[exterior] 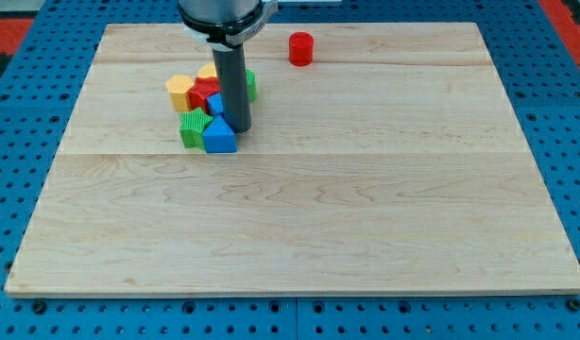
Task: Place your hand at left side of the green star
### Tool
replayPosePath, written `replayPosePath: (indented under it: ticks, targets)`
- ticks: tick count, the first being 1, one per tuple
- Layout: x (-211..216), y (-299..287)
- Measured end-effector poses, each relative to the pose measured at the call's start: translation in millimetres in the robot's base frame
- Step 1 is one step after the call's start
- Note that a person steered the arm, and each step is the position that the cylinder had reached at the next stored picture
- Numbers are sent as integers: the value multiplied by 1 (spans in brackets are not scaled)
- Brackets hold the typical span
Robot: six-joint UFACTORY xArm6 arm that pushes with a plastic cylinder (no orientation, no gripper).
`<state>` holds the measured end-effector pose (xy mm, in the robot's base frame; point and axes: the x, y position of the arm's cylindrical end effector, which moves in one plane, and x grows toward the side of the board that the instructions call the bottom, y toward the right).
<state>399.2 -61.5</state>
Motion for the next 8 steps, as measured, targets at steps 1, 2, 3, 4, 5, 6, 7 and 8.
replayPosePath:
  ticks: [1, 2, 3, 4, 5, 6, 7, 8]
  targets:
    - [7, 45]
    - [67, 85]
    - [71, 49]
    - [72, -40]
    - [71, -88]
    - [70, -97]
    - [50, -104]
    - [40, -103]
